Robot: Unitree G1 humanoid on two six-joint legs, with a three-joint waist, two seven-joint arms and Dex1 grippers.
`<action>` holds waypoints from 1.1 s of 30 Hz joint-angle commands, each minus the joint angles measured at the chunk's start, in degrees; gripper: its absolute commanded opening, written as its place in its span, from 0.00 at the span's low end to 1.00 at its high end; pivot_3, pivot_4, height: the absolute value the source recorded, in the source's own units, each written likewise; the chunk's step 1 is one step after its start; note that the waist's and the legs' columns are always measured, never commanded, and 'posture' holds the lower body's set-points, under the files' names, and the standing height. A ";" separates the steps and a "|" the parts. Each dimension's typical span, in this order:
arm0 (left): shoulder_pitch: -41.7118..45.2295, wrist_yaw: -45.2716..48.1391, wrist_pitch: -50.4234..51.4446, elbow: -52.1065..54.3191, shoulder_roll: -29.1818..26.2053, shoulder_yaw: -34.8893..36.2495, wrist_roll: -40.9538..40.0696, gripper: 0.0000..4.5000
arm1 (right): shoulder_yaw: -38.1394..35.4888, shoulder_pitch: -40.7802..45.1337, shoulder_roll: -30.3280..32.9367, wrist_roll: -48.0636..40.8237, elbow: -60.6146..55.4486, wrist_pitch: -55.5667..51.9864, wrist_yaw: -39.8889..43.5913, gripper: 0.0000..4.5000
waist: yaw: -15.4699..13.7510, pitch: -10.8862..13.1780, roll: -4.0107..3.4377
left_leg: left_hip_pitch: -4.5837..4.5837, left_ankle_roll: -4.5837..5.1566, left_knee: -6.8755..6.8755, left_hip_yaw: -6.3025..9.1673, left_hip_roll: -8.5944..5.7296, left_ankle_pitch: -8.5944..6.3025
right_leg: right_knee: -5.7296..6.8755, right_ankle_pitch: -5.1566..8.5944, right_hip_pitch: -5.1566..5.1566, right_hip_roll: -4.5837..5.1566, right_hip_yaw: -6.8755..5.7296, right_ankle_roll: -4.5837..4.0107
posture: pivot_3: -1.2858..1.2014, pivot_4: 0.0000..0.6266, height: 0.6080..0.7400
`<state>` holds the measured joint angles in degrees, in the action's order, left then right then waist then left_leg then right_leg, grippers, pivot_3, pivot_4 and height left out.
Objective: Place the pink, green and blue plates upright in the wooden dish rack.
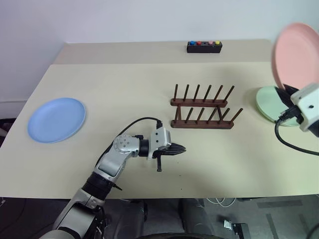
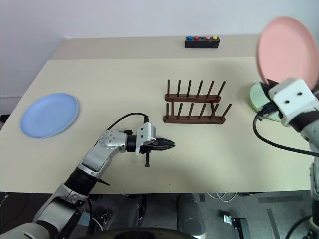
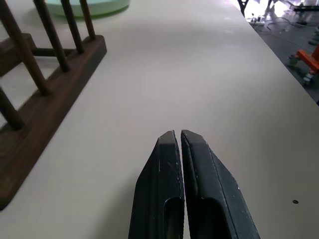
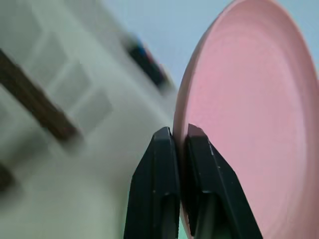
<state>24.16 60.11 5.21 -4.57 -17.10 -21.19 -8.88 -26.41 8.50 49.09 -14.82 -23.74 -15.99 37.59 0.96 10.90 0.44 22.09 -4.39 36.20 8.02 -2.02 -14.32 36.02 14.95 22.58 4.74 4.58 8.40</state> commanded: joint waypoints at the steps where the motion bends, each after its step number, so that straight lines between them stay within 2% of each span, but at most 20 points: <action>1: 0.24 -1.23 -1.02 1.31 -0.12 1.86 -0.62 0.03 | -0.48 6.96 -0.94 -13.48 -1.71 -5.59 3.05 0.00 | -0.17 0.02 0.04 | 0.01 0.00 0.01 0.02 0.00 0.00 | 0.00 0.00 0.00 0.00 -0.01 0.00 | 0.52 0.24 1.00; 3: -0.43 -1.76 -1.02 1.97 -0.58 2.09 -0.55 0.03 | -0.05 11.09 -2.57 -22.11 -1.12 -9.99 4.39 0.00 | -0.18 0.02 0.04 | 0.05 0.00 0.02 0.03 -0.01 0.00 | 0.00 0.00 0.02 0.01 -0.01 -0.01 | 0.52 0.24 1.00; 8: -2.16 -2.98 0.36 5.04 -0.70 3.41 -2.15 0.03 | -0.38 15.45 -5.14 -32.02 3.53 -16.14 4.78 0.00 | -0.25 0.02 0.04 | 0.08 0.00 -0.01 0.05 0.00 0.00 | 0.00 -0.01 0.06 0.01 -0.02 -0.01 | 0.52 0.24 1.00; 13: -2.99 -4.19 1.61 6.96 -1.44 4.15 -2.63 0.03 | -3.93 16.70 -7.38 -42.51 7.54 -21.59 2.67 0.00 | -0.24 0.02 0.02 | 0.17 0.01 0.00 0.05 -0.01 0.00 | 0.03 -0.01 0.17 0.02 -0.01 -0.02 | 0.52 0.24 1.00; 17: -3.29 -4.56 2.31 7.84 -1.84 3.92 -2.75 0.03 | -5.81 15.86 -7.82 -47.60 8.31 -24.34 0.86 0.00 | -0.21 0.01 0.00 | 0.18 0.01 -0.02 0.04 -0.01 0.00 | 0.03 -0.01 0.20 0.02 -0.01 -0.02 | 0.52 0.24 1.00; 33: -2.00 -3.97 2.45 6.95 -1.51 3.28 -2.43 0.03 | -4.60 9.64 -9.18 -48.26 9.28 -24.87 -0.07 0.00 | -0.15 0.01 -0.02 | 0.20 0.01 -0.01 0.02 -0.01 0.00 | 0.04 -0.01 0.22 0.00 -0.01 -0.01 | 0.52 0.24 1.00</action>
<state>21.19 56.10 8.13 1.17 -18.68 -18.36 -10.71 -29.99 17.94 39.92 -61.89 -13.68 -41.04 37.47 0.81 10.91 0.42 22.29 -4.38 36.18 8.03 -2.02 -14.33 36.06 14.94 22.80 4.74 4.58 8.38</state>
